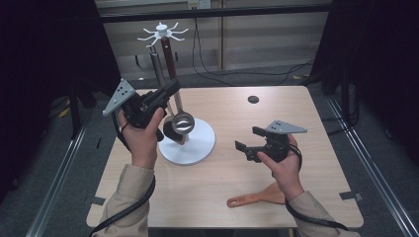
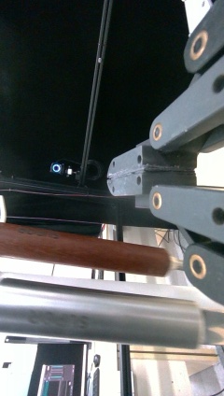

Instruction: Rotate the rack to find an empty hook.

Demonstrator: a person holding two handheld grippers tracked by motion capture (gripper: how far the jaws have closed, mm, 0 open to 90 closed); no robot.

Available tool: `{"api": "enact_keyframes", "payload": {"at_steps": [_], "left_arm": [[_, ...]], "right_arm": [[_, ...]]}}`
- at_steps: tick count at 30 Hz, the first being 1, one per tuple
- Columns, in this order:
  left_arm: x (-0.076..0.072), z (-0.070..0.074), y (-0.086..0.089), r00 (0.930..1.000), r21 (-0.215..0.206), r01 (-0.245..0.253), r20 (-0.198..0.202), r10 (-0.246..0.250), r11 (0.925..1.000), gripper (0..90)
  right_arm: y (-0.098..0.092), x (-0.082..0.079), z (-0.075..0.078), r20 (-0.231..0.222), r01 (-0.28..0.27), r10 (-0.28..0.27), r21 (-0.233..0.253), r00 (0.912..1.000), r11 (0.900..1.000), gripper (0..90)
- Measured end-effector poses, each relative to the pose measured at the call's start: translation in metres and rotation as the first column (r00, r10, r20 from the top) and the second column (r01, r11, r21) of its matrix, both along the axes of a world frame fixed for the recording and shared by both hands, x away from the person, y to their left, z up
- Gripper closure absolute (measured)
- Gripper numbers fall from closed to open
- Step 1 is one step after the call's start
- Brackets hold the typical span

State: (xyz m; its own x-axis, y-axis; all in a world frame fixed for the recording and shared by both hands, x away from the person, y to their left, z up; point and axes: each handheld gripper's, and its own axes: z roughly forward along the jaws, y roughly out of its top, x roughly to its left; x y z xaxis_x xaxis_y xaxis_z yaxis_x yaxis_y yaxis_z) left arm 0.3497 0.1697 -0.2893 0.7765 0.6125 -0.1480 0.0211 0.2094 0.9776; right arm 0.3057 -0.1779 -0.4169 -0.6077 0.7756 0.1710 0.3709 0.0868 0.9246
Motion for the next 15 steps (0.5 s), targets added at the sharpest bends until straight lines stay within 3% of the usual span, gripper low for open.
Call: {"api": "enact_keyframes", "payload": {"at_steps": [4,15], "left_arm": [[0.004,0.009,-0.003,0.9998,-0.014,-0.001,0.020,0.001,0.9999,90.0],[0.012,0.023,-0.015,0.9996,-0.049,0.008,0.028,-0.007,0.9988,90.0]], "right_arm": [[0.000,0.000,-0.001,0.001,0.001,-0.001,-0.001,1.0000,1.000,12.2],[-0.003,-0.001,0.003,0.009,0.013,-0.013,0.015,0.9999,1.000,12.1]]}}
